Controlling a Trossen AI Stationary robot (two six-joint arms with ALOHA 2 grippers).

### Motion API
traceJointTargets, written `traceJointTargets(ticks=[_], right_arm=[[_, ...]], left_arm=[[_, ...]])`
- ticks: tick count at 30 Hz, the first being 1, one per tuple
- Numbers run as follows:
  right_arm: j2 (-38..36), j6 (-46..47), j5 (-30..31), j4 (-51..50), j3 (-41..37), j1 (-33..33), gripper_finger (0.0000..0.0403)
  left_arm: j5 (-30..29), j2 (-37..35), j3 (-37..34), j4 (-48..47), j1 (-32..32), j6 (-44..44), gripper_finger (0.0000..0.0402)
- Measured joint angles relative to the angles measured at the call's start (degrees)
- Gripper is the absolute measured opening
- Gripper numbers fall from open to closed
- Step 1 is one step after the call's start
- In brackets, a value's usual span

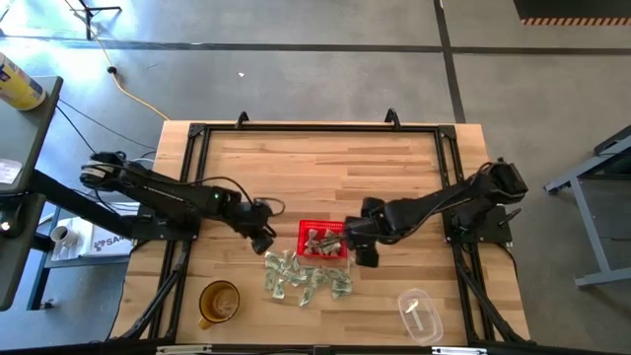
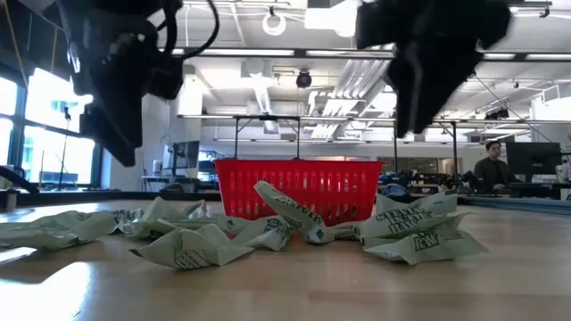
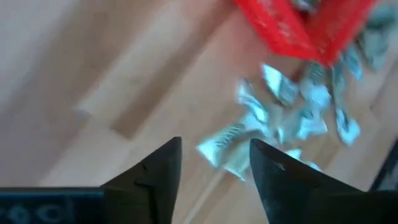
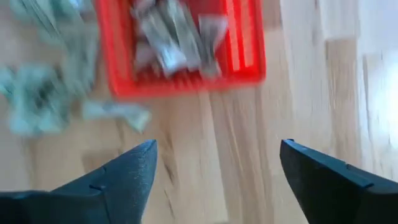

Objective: Pick and place Stevia / Truvia into bins
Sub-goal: Put the stevia packet into the orange basket

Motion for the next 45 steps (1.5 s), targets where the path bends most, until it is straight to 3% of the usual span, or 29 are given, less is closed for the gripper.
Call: traceJointTargets(ticks=[5, 11, 18, 23, 31, 35, 38, 41, 45], right_arm=[[-1.25, -0.33, -2.79, 1.42, -7.12, 3.42, 0.0339], [-2.12, 2.99, -4.11, 3.09, -11.82, 6.36, 0.0339], [-2.69, 3.14, -3.75, 4.19, -13.52, 8.95, 0.0338], [-3.35, 5.67, -2.64, 4.41, -14.04, 9.3, 0.0335], [-3.74, 7.32, -3.24, 3.83, -13.95, 9.97, 0.0335], [-3.74, 8.69, -3.37, 3.23, -13.95, 10.98, 0.0337], [-3.74, 8.69, -3.22, 3.48, -13.95, 11.15, 0.0337], [-3.72, 8.32, -3.39, 4.05, -13.95, 11.12, 0.0335], [-3.72, 8.22, -3.38, 4.55, -13.93, 11.09, 0.0337]], left_arm=[[-4.66, 3.73, 0.11, 6.9, -7.99, 18.14, 0.0246], [-11.46, 6.63, -0.03, 8.26, -9.76, 22.11, 0.0235], [-4.78, 13.99, 0.04, 13.1, -8.25, 28.21, 0.0199], [-5.18, 16.79, 0.39, 12.05, -8.2, 29.69, 0.0158], [-4.79, 16.43, 4.48, 5.84, -6.0, 29.67, 0.0028], [-4.83, 15.57, 10.45, -2.39, -4.45, 31.15, 0.0032], [-6.36, 14.32, 14.93, -3.18, -3.59, 34.99, 0.0041], [-6.81, 14.35, 17.84, 3.61, -1.99, 44.52, 0.003], [-1.39, 18.44, 17.94, 8.73, 1.55, 53.93, 0.0031]])
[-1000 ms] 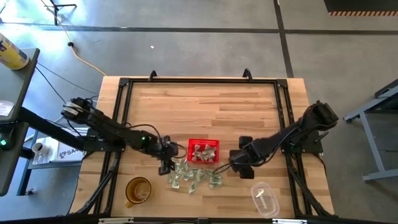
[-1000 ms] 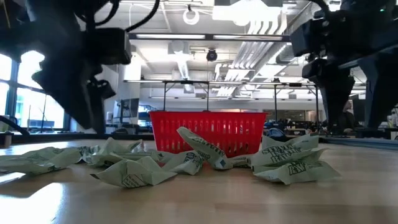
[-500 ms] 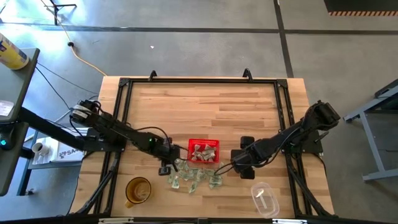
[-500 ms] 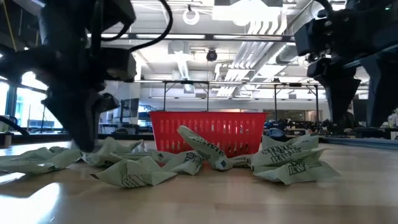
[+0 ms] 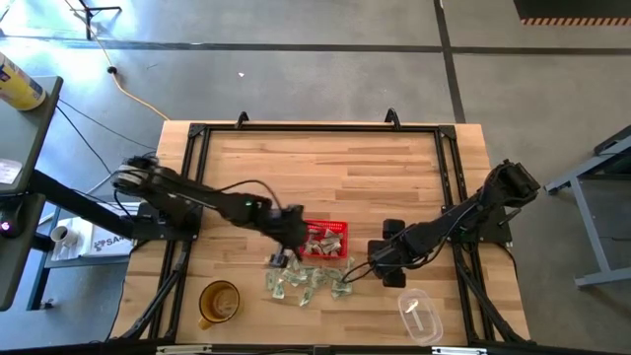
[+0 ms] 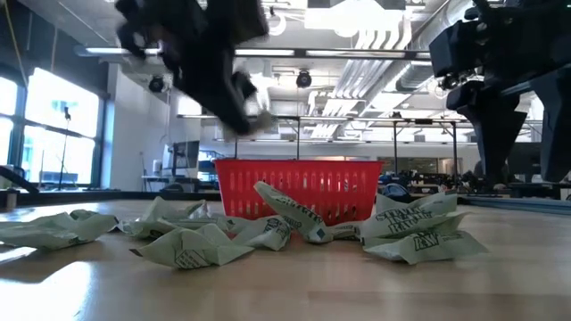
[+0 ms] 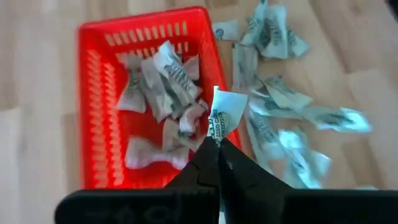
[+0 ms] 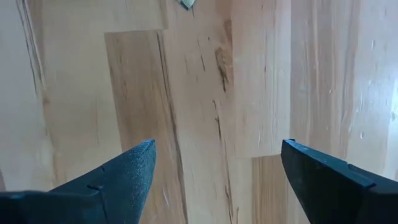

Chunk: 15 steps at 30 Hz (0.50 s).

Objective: Pick and place Stevia / Truvia into bins
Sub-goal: Put the stevia packet into the orange basket

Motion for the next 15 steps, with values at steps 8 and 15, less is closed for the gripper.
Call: traceJointTargets(ticks=[8, 15], right_arm=[[0.2, 2.17, -0.5, 3.94, 0.09, 0.01, 0.0336], [0.55, -14.06, -7.45, 18.4, 0.07, -1.26, 0.0335]], left_arm=[[-9.58, 3.85, 2.1, 2.57, 4.08, -1.67, 0.0172], [-5.9, -2.12, 6.22, -21.01, 2.41, -15.79, 0.0277]])
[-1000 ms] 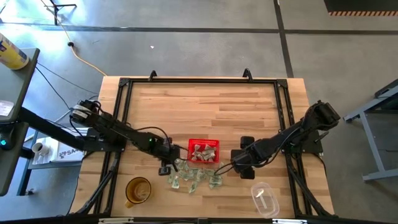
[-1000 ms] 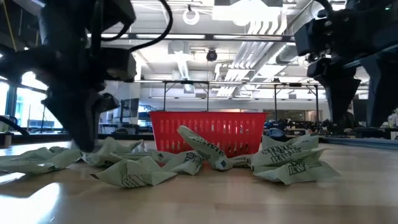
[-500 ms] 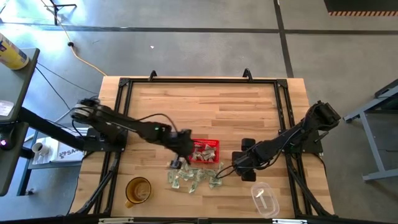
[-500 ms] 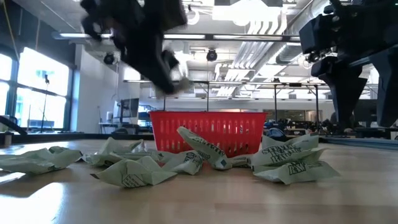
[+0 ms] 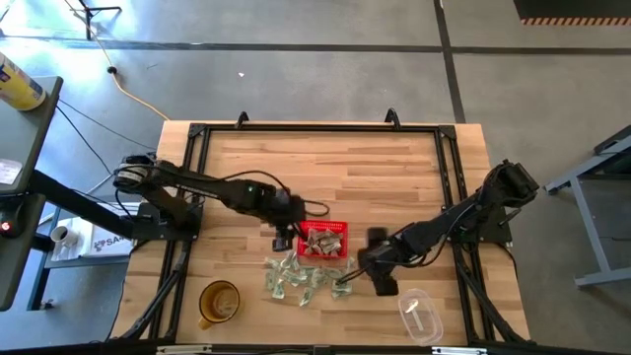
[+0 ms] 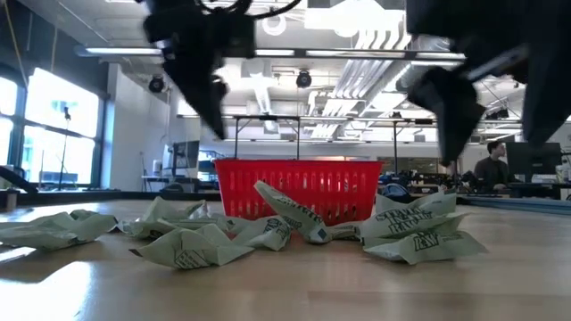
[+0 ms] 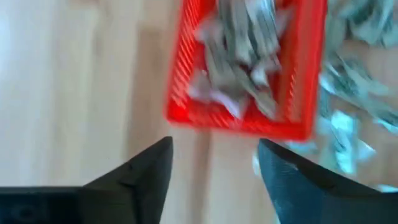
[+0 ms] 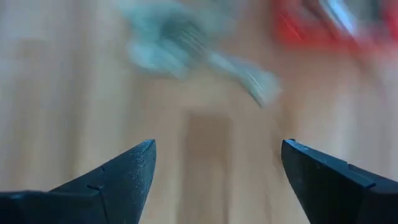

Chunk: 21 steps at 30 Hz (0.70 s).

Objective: Pick and place Stevia / Truvia into bins
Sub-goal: Put the stevia packet into the orange basket

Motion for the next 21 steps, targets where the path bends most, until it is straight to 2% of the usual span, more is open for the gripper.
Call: traceJointTargets(ticks=[2, 4, 6, 11, 16, 21], right_arm=[[1.34, -8.19, -5.55, 5.83, 0.02, -1.16, 0.0335], [2.44, -12.3, -8.1, 7.89, 0.02, -2.0, 0.0335], [3.18, -12.91, -6.56, 7.87, -0.02, -2.97, 0.0335], [3.63, -4.5, -1.71, 5.97, 0.16, -4.87, 0.0335], [3.76, -3.95, -5.34, 7.33, 0.61, -6.43, 0.0336], [3.78, -2.27, -4.65, 10.86, 0.63, -7.41, 0.0334]], left_arm=[[-0.73, -1.45, -1.82, -5.64, -2.51, -3.79, 0.0289], [-3.31, -3.29, -3.69, -6.26, -5.46, -8.2, 0.0291], [-5.3, -4.88, -6.0, -7.58, -8.22, -13.52, 0.0288], [-7.0, -7.23, -11.55, -6.5, -14.11, -24.1, 0.0267], [-9.5, -6.51, -14.34, -2.49, -16.44, -24.01, 0.0251], [-9.67, -6.28, -15.09, -1.94, -16.43, -23.25, 0.0242]])
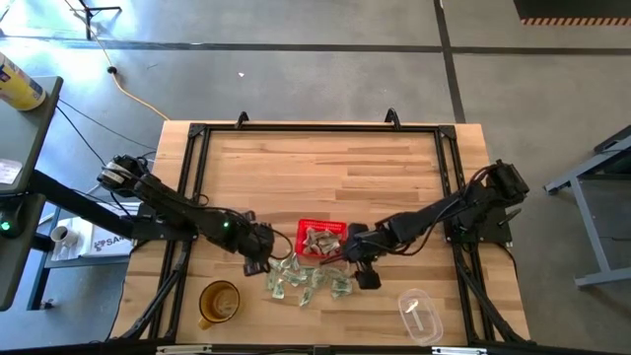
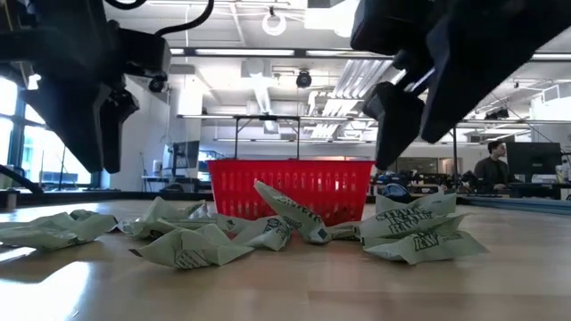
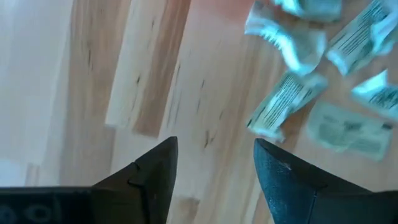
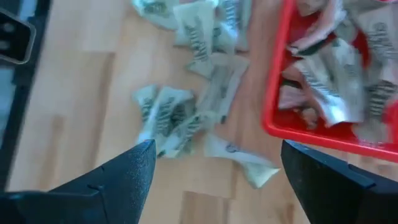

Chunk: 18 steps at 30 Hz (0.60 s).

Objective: Pick and place Stevia / Truvia into bins
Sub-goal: Put the stevia packet into the orange basket

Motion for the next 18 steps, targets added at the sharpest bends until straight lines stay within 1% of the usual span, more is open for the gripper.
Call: traceJointTargets(ticks=[3, 8, 10, 13, 18], right_arm=[[1.72, -5.13, 0.75, -0.49, 0.01, 0.0, 0.032], [5.37, -9.67, -2.48, -3.93, -0.02, -0.07, 0.0284], [6.44, -11.07, -1.81, -4.28, -0.02, -0.04, 0.027], [6.71, -13.82, 0.6, -2.13, -0.04, -0.07, 0.0253], [6.76, -16.12, 2.09, -1.66, -0.02, -0.07, 0.0238]], left_arm=[[-0.1, 0.0, 0.03, 0.12, 0.0, 1.31, 0.0241], [-0.12, 0.0, 0.03, 0.32, 0.02, 1.53, 0.0241], [-0.1, 0.0, 0.03, 0.3, 0.0, 1.55, 0.0241], [0.01, 0.0, 0.03, 0.33, 0.02, 1.49, 0.0239], [0.0, 0.0, 0.03, 0.37, 0.02, 1.46, 0.0239]])
